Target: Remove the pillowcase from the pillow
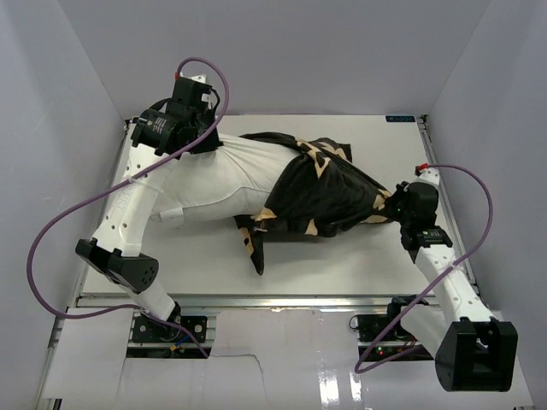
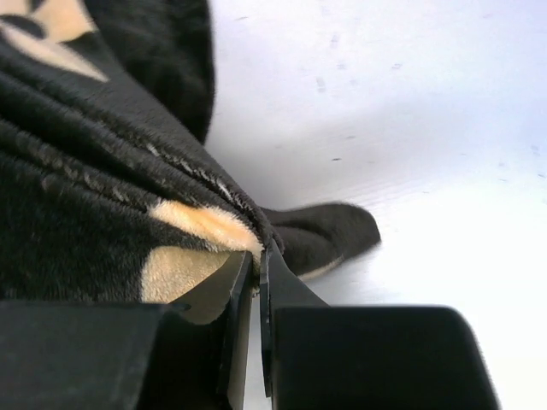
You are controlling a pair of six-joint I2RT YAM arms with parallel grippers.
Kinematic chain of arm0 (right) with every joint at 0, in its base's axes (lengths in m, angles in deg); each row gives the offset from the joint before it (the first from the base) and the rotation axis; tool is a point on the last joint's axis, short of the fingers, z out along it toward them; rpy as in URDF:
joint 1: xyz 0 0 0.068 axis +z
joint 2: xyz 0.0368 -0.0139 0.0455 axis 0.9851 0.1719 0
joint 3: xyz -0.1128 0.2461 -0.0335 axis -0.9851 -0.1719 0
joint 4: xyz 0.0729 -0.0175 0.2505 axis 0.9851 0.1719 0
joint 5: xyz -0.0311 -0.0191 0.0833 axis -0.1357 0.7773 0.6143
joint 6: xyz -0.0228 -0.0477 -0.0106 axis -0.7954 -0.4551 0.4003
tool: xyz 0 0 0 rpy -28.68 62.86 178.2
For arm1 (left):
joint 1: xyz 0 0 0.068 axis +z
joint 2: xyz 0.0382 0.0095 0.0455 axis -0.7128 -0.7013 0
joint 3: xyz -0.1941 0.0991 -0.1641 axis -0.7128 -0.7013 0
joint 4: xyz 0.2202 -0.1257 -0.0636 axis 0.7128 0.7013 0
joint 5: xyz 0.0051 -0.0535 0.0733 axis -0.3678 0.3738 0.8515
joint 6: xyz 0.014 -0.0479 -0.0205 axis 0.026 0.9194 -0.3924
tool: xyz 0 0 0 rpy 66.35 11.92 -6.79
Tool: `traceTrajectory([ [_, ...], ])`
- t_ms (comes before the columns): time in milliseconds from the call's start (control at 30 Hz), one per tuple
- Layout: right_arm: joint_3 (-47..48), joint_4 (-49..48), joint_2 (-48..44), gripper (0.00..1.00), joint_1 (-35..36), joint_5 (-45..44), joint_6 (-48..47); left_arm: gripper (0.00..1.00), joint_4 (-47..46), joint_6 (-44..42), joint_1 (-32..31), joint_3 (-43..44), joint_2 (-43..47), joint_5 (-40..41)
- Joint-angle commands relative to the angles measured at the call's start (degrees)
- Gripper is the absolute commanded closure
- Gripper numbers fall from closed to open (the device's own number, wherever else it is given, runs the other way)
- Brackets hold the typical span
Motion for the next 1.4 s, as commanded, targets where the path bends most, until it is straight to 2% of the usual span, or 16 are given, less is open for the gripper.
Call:
traceTrajectory([
  [0, 1.8, 4.0, 2.8, 0.92, -9.4, -4.9, -3.6, 1.00, -4.3, -3.5, 3.2, 3.3, 6.2, 6.3],
  [100, 1.3, 3.9, 2.5, 0.92, -15.0, 1.8, -2.5, 1.00, -5.2, -4.0, 3.4, -0.1, 8.3, 2.7],
  [133, 1.5, 3.9, 2.0, 0.92, -15.0, 3.9, -2.7, 1.00, -6.5, -4.1, 3.4, -2.5, 10.9, -1.8],
  [200, 0.9, 2.0, 0.1, 0.92, -14.9, 15.6, -3.6, 1.00, -13.4, -4.9, 3.3, -9.5, 14.7, -7.9],
  [233, 0.8, 1.0, -2.3, 0.91, -14.7, 19.3, -3.9, 1.00, -16.4, -4.7, 3.4, -18.2, 17.0, -10.9],
  [367, 6.0, 5.3, -7.2, 0.34, -12.5, 28.2, -4.7, 1.00, -26.3, -1.8, 3.1, -35.9, 25.6, -19.8],
  [433, 10.1, 4.6, -8.3, 0.20, -10.3, 31.7, -4.8, 1.00, -29.9, -1.0, 3.0, -41.4, 29.1, -21.3],
  [500, 12.3, 1.3, -7.6, 0.17, -7.4, 33.7, -4.7, 1.00, -33.9, -0.6, 2.8, -49.3, 32.2, -21.7],
  [567, 17.5, 1.0, -3.6, 0.15, -0.6, 33.5, -7.5, 1.00, -36.0, 0.3, 2.7, -54.8, 33.6, -22.7],
  [700, 27.0, 2.8, 9.4, 0.14, 13.4, 29.0, -11.8, 1.00, -39.3, 1.9, 1.9, -60.1, 35.2, -24.3],
  [800, 34.5, 5.0, 19.7, 0.14, 19.7, 24.6, -15.5, 1.00, -40.7, 2.8, 0.5, -63.4, 37.1, -23.5],
  [1000, 54.7, 14.2, 42.3, 0.14, 24.7, 22.0, -19.8, 1.00, -42.0, 3.4, -0.7, -66.5, 39.5, -21.5],
  [1200, 73.3, 21.2, 59.1, 0.24, 25.1, 11.3, -16.7, 1.00, -41.7, 3.3, -1.1, -65.1, 40.4, -18.8],
  [1267, 78.1, 23.5, 62.8, 0.41, 24.9, 4.0, -16.1, 1.00, -40.4, 3.5, -1.2, -62.0, 40.2, -17.4],
  [1300, 83.1, 24.8, 66.3, 0.56, 23.7, 0.7, -15.5, 1.00, -38.0, 3.7, -1.2, -58.6, 40.1, -13.6],
  [1367, 86.4, 26.8, 69.4, 0.76, 20.8, -2.3, -14.6, 1.00, -33.6, 3.8, -1.2, -54.4, 40.2, -7.5],
])
